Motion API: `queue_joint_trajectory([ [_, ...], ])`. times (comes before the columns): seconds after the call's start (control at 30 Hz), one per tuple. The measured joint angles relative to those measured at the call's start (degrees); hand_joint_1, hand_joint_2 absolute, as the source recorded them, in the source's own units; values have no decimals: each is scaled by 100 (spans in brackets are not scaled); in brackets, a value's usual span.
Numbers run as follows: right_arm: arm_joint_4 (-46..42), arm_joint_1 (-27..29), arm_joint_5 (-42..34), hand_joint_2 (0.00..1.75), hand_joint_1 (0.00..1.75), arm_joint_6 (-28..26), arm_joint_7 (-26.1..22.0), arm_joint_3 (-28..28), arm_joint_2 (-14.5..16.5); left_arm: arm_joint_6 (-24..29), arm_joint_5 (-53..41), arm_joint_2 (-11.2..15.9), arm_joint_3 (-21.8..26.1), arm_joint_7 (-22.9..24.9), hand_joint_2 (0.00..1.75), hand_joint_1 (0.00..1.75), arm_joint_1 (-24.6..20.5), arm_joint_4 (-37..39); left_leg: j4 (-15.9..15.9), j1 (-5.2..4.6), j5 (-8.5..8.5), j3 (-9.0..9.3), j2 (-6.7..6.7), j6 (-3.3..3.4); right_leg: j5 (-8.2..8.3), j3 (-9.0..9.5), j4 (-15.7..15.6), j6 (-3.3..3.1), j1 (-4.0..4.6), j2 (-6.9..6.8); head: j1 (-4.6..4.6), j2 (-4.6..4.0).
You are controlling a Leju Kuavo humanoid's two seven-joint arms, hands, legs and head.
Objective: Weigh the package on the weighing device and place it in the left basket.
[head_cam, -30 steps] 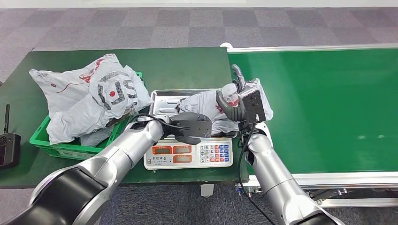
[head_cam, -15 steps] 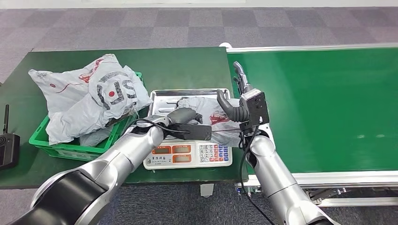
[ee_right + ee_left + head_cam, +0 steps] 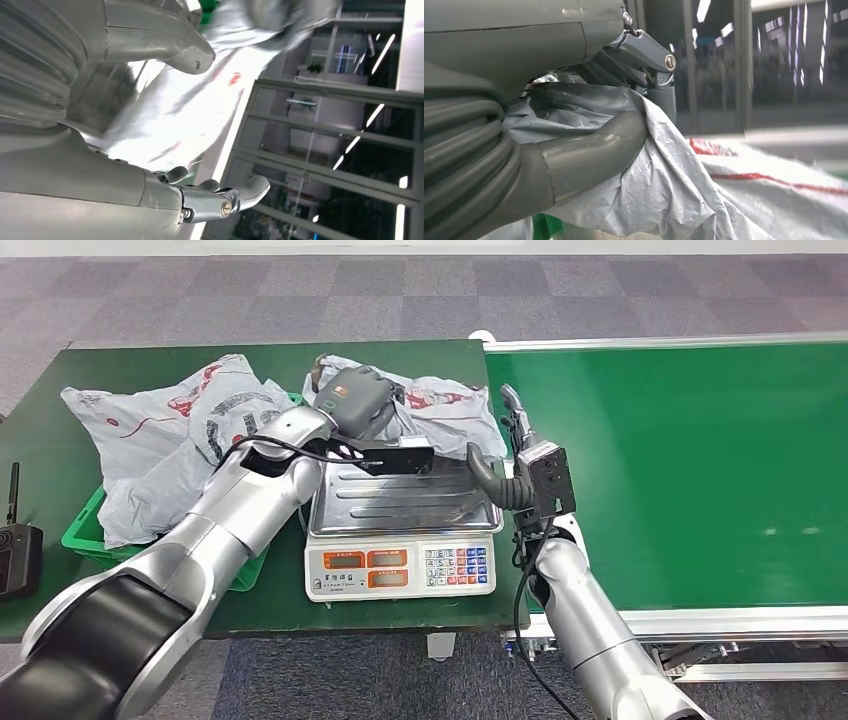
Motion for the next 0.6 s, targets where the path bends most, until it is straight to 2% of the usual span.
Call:
queue_joint_trajectory([
  [0.2,-282,416,233,175,0,-31,85,-209,-53,534,-337,773,95,691,175,175,331,-828,-10,0,-1,3,8,-1,-2,-2,0,-3,0,6,1,0],
  [0.33,-467,642,375,175,0,-31,155,-344,-117,1022,-570,1311,568,1019,175,175,829,-1231,-16,0,-1,6,16,-2,-4,-6,1,-6,0,14,-1,0],
  [0.47,-544,754,394,175,0,-70,160,-455,-213,1510,-592,1768,1357,1135,175,175,1619,-1802,-20,0,-4,9,27,-7,-10,-7,1,-13,0,23,-1,0],
  [0.6,-695,955,398,175,0,-141,162,-579,-297,1749,-674,2044,2274,1203,175,175,2736,-2677,-21,-1,-16,11,36,-12,-19,-10,0,-18,-1,33,-2,0],
])
